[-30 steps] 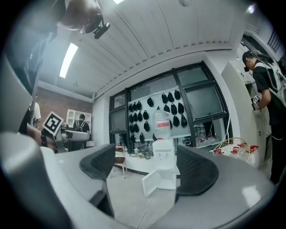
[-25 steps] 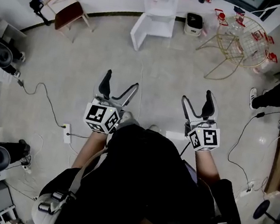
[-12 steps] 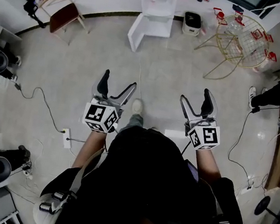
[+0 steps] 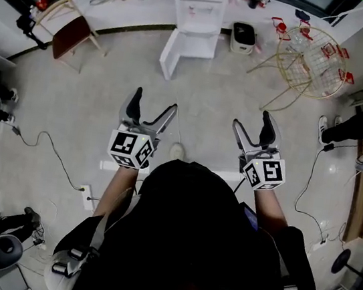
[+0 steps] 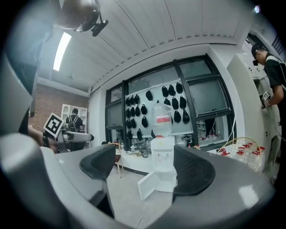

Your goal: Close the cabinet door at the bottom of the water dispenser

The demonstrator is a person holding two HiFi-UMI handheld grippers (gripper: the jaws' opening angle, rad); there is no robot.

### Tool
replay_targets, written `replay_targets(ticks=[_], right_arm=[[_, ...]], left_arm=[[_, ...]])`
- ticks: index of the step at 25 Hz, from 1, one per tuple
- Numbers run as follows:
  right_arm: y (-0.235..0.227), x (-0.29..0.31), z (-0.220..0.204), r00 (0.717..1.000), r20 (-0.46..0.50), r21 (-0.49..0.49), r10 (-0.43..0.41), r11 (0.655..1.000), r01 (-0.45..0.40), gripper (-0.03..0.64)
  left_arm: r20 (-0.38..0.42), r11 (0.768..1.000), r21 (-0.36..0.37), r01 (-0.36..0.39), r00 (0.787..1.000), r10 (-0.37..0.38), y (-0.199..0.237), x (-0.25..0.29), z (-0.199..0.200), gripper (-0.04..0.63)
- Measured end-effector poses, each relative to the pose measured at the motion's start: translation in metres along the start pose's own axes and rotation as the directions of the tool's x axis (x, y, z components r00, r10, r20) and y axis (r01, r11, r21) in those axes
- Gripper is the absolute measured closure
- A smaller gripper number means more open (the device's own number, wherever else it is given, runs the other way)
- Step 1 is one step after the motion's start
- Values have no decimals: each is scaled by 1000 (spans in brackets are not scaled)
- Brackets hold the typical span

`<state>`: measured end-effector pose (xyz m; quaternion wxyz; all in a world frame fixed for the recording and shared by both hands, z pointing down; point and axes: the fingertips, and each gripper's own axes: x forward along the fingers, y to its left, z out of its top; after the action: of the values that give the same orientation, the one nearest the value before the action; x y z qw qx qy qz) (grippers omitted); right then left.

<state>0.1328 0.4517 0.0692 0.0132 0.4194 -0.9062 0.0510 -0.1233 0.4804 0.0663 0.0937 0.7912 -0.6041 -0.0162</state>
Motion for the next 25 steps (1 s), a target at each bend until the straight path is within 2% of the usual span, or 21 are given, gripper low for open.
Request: replay_targets(ticks=[12, 25], right_arm=[[0, 85, 2, 998, -17, 1, -56, 998, 56, 218], [-13, 110, -4, 994, -42, 31, -101, 994, 102, 232]], left_arm=[[-10, 999, -9, 49, 999, -49, 78, 46, 16, 126], [-31, 996, -42, 76, 997, -78, 103, 82, 12, 126]])
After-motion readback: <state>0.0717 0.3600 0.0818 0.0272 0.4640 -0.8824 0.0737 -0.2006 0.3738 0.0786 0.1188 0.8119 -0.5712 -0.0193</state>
